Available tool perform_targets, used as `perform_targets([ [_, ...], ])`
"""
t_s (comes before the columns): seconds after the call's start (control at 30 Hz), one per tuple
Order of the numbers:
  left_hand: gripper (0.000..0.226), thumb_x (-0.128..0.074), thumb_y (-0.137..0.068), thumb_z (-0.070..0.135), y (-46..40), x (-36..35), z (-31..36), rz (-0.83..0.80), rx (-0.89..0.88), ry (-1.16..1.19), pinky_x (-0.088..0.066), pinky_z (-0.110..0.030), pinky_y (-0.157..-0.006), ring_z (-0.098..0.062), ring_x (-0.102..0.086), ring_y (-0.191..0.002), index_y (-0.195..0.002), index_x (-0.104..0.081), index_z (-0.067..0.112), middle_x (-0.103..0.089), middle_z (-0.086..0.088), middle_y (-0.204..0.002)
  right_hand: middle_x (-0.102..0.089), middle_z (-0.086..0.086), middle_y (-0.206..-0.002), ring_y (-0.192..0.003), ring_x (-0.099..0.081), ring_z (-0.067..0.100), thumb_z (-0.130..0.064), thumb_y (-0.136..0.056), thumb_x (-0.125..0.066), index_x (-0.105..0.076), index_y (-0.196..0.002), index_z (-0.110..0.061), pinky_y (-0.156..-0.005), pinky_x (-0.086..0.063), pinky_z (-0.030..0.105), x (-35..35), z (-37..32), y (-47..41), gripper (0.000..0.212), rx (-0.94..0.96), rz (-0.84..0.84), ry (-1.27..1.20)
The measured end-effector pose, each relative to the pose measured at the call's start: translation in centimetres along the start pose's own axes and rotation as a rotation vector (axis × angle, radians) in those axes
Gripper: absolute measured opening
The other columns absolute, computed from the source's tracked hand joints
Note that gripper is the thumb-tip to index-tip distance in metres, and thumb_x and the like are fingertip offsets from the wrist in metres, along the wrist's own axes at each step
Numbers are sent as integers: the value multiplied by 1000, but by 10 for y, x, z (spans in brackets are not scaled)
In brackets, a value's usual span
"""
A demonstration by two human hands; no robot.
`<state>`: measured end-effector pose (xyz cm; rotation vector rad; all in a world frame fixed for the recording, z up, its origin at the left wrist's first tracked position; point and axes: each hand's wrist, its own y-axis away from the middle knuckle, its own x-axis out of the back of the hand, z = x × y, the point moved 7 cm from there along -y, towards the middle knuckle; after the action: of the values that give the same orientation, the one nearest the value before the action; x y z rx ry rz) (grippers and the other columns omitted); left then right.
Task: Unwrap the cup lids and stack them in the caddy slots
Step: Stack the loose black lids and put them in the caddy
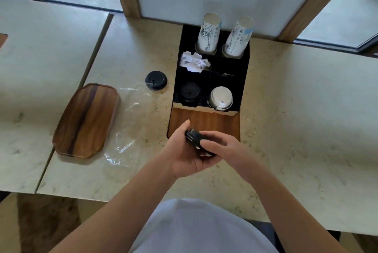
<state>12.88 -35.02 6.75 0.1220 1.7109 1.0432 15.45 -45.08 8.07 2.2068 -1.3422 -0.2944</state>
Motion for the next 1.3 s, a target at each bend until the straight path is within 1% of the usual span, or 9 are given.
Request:
perform_targets([
  [0.2,76,-60,-86,62,12,32,12,-11,29,33,-57,-51,-85,-41,-71,-96,-125,-64,-3,-69,-26,-114,-66,-28,-118,-111,-60,-8,-68,-63,-81,-59,-129,-46,-92,-47,21,-26,-7,-12,74,-14,-3,236],
  [0.37,41,-63,-80,30,22,57,40,5,-55,51,-56,-43,-77,-38,-70,-86,-107,-68,-1,-70,-20,-99,-65,-20,-123,-111,-61,-2,-66,-61,-83,-54,-135,-43,-94,-52,23,-62,-16,-36,82,26,47,303],
  [0.5,33,-61,-75,25,26,77,68,55,-145,241,-57,-37,-67,-35,-68,-77,-99,-64,3,-67,-17,-89,-63,-17,-127,-113,-61,-3,-61,-65,-83,-52,-140,-37,-95,-52,20,-92,-27,-67,84,28,7,280],
  [0.7,45,-62,-78,26,30,96,135,-30,-299,494,-54,-37,-62,-34,-61,-88,-118,-58,7,-64,-18,-101,-57,-9,-137,-125,-54,7,-71,-80,-60,-48,-143,-30,-105,-43,28,-100,-60,-151,76,0,-2,431],
  [0.97,43,-63,-79,30,26,119,202,17,-403,560,-55,-36,-63,-38,-57,-94,-114,-59,5,-58,-24,-112,-57,6,-129,-118,-55,25,-32,-96,-56,-49,-136,-16,-83,-39,30,-74,-125,-309,44,155,174,925],
  [1.03,45,-64,-80,34,21,120,210,27,-403,556,-55,-37,-64,-40,-58,-96,-113,-61,3,-60,-25,-113,-51,9,-136,-122,-50,29,-16,-88,-61,-43,-140,-14,-79,-42,34,-69,-124,-341,56,90,115,1147],
  [1.1,48,-63,-83,41,16,119,212,31,-387,560,-56,-38,-64,-41,-60,-96,-113,-63,3,-62,-25,-113,-44,11,-144,-130,-42,32,-10,-81,-67,-38,-145,-12,-89,-45,37,-67,-113,-360,70,-1,18,1286],
  [1.2,54,-58,-87,52,11,118,212,33,-370,556,-57,-39,-66,-42,-63,-93,-113,-65,5,-64,-25,-109,-40,9,-148,-137,-34,34,-19,-76,-78,-34,-150,-14,-102,-40,40,-70,-101,-372,86,-39,-106,1362],
  [1.3,54,-55,-89,53,10,114,215,27,-354,534,-58,-40,-69,-43,-64,-94,-111,-66,6,-65,-25,-110,-47,8,-142,-132,-40,33,-26,-75,-80,-42,-144,-14,-98,-42,38,-72,-102,-375,80,56,-134,1406],
])
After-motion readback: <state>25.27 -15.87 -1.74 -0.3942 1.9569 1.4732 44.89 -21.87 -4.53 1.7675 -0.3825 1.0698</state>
